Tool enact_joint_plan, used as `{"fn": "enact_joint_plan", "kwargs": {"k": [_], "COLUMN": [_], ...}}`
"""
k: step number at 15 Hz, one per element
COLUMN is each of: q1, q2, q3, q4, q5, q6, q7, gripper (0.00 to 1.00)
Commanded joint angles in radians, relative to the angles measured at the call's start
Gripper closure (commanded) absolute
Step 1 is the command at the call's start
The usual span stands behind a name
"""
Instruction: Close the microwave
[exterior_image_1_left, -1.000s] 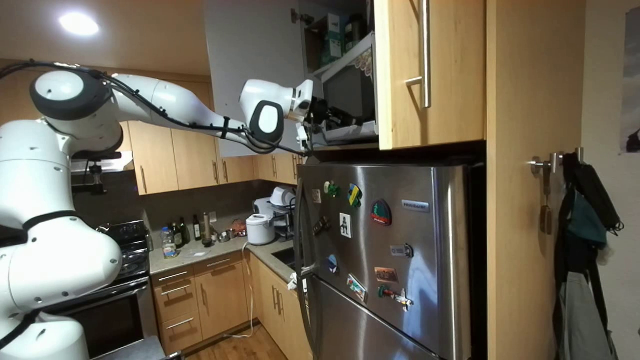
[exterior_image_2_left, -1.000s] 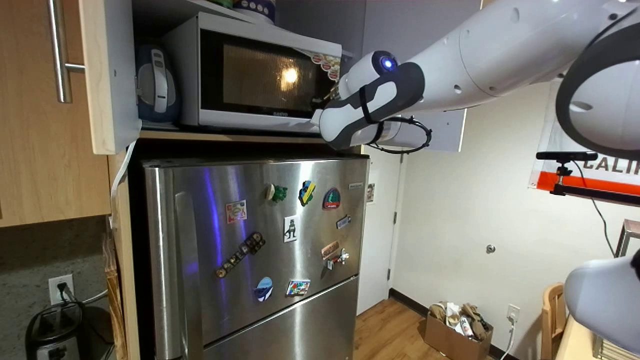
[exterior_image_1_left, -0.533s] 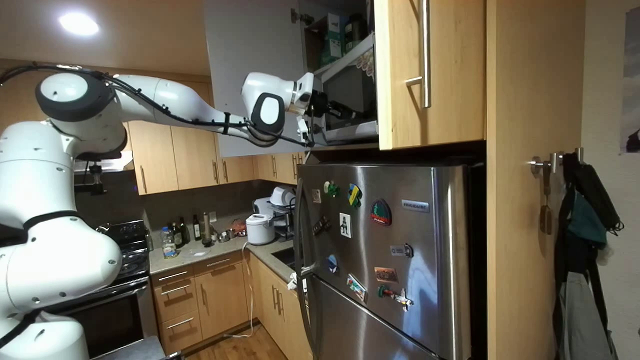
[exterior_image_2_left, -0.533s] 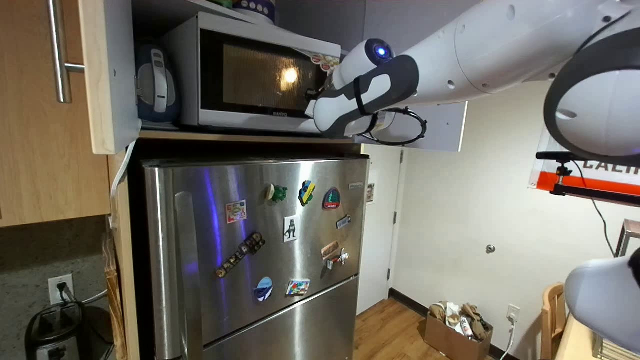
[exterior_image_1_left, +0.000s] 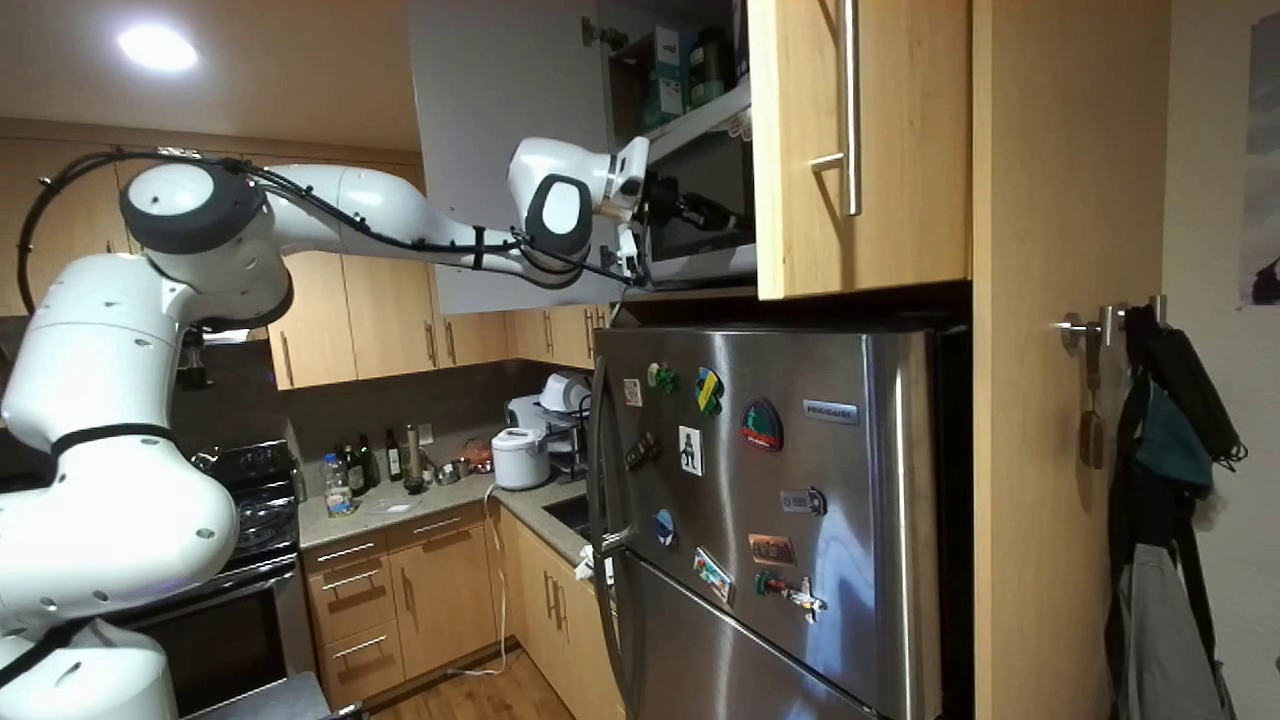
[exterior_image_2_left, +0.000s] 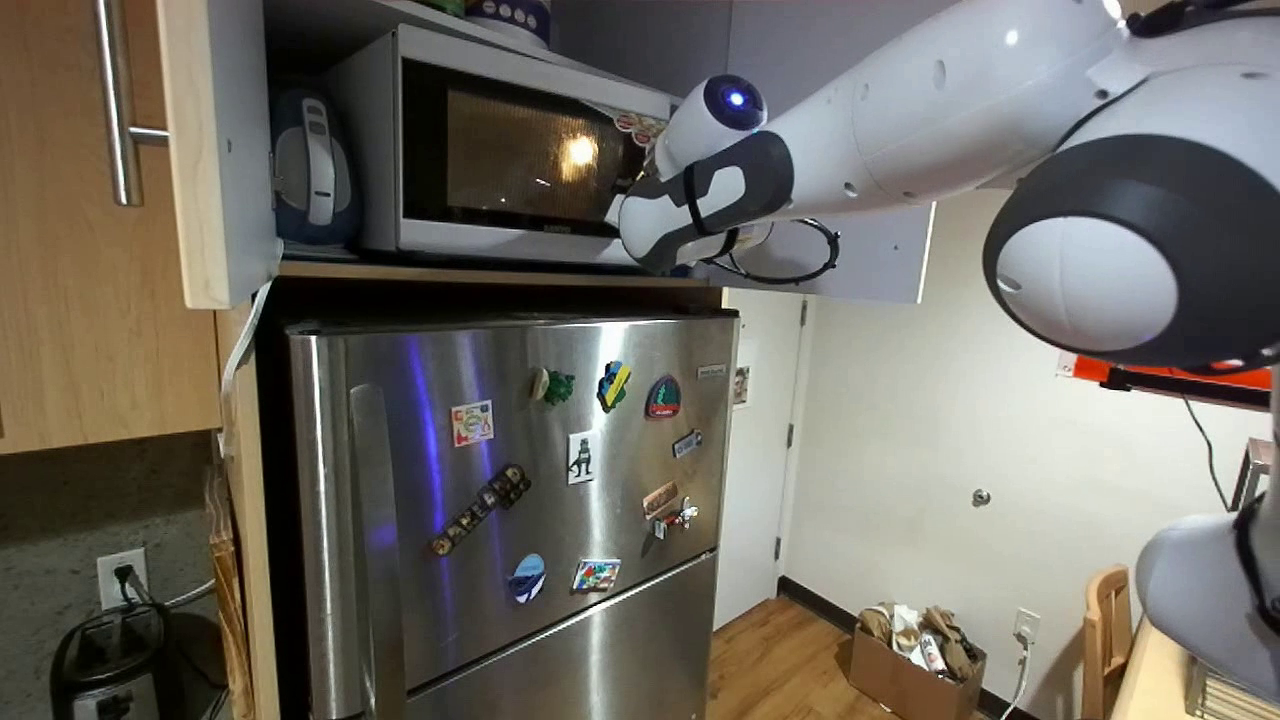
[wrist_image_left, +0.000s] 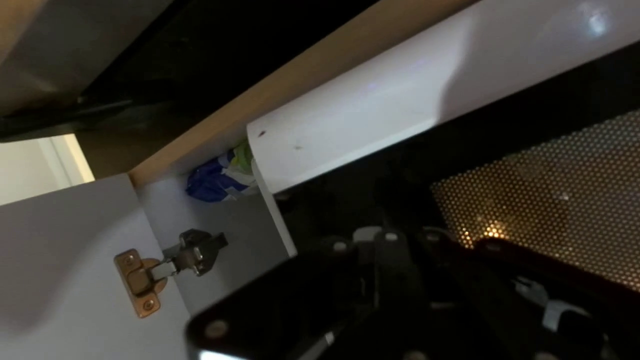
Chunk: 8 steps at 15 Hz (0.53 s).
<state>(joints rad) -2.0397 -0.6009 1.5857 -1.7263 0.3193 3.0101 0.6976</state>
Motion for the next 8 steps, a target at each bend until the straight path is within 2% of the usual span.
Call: {"fn": "enact_joint_plan", "kwargs": {"k": [1,8], "q1": [-0.118,-0.265], "q2": [-0.051,-0.062], "q3": [0.048,0.163], "q4": [0.104,0.221], "q5": [0.024,0.035], "q6": [-0.047,-0.021], "q7": [0.056,0.053], "gripper": [1.00,1.00]}}
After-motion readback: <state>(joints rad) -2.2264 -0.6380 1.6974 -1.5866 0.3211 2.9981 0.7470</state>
